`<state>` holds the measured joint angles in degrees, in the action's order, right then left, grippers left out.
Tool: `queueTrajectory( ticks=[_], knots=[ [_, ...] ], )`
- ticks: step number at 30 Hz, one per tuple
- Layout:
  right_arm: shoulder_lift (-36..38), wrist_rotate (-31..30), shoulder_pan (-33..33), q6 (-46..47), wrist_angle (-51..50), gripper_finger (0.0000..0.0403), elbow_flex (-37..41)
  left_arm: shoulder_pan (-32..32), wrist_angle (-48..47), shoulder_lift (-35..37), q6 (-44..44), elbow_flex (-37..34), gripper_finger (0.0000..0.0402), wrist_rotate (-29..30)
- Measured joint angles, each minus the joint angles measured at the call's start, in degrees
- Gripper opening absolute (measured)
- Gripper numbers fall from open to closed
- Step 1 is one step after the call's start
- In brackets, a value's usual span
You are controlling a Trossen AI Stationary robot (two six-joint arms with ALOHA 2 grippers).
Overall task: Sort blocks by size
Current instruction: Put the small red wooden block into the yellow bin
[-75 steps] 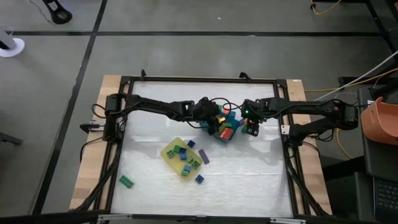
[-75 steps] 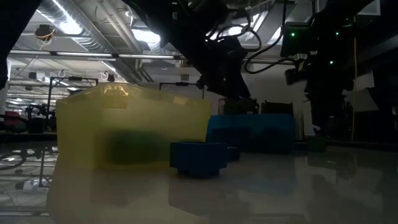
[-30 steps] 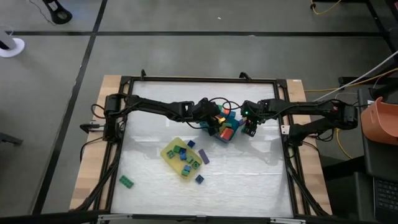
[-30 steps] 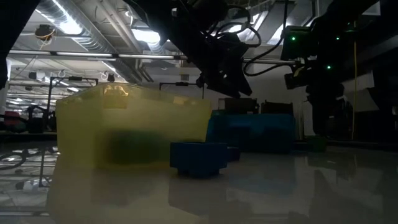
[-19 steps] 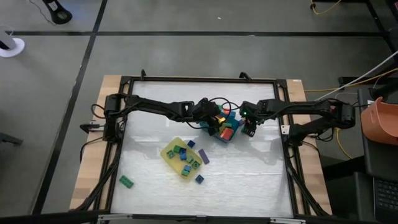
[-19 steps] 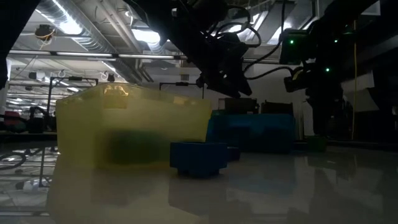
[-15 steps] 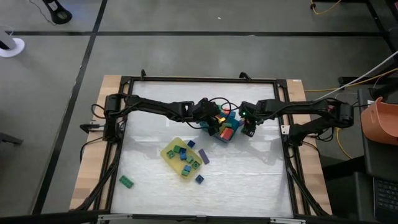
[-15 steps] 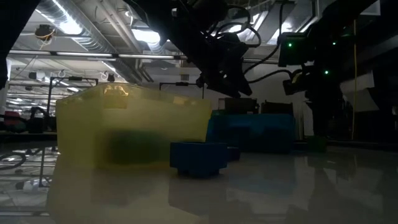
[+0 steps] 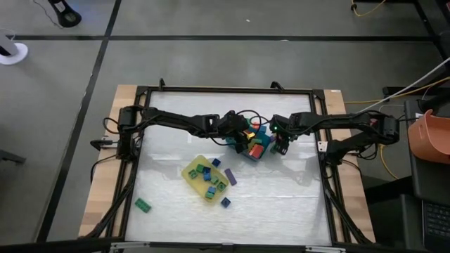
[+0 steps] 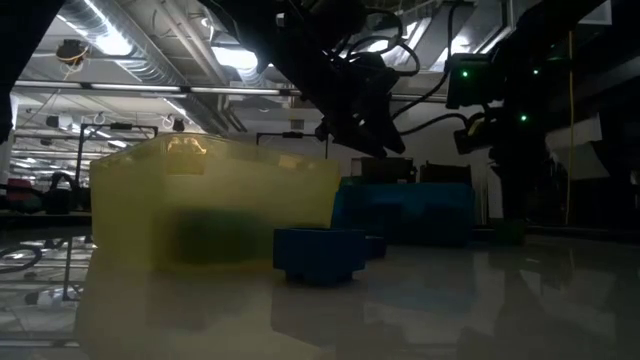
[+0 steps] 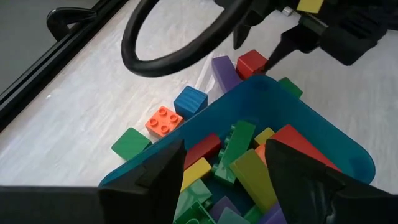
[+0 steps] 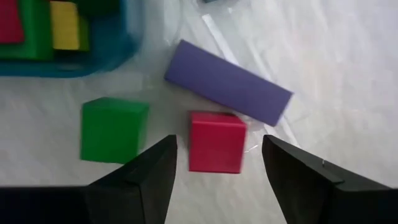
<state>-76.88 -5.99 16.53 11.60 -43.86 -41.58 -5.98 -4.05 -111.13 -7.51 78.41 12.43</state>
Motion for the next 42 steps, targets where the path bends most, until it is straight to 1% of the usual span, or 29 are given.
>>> queueTrajectory(
  ticks=[5,13,16,21,25,30,35,38,42],
  knots=[
    [-0.8,1.0,0.0,0.1,-0.5,0.0237,0.0,0.0,0.0,0.0,0.0,0.0,0.021,0.0],
    [-4.9,0.8,0.0,0.0,0.4,0.0231,0.1,0.1,-0.2,0.1,0.3,0.0,0.021,0.0],
    [-5.9,0.8,0.0,-1.2,0.8,0.0205,0.1,0.4,-0.5,1.0,2.2,0.0,0.021,0.0],
    [-6.0,0.9,0.0,-1.6,1.7,0.0136,0.0,0.7,-2.3,3.7,4.9,0.0,0.021,0.1],
    [-6.0,1.1,0.0,-1.6,1.5,0.0131,-0.3,0.7,-5.0,6.6,4.0,0.0,0.021,0.1],
    [-6.0,1.6,0.0,-1.5,-6.8,0.0132,-4.1,0.7,-8.9,11.0,3.5,0.0,0.021,0.0],
    [-6.0,1.7,-0.4,-1.7,-17.6,0.0145,-10.1,0.7,-14.4,15.2,3.5,0.0,0.021,0.0],
    [-6.0,2.7,-1.8,-2.9,-21.7,0.0137,-13.8,0.7,-20.8,17.8,3.4,0.0,0.021,0.0],
    [-5.9,6.9,-5.0,-3.3,-23.5,0.0135,-19.1,1.0,-32.3,21.1,0.6,0.0,0.021,-0.1]
  ],
)
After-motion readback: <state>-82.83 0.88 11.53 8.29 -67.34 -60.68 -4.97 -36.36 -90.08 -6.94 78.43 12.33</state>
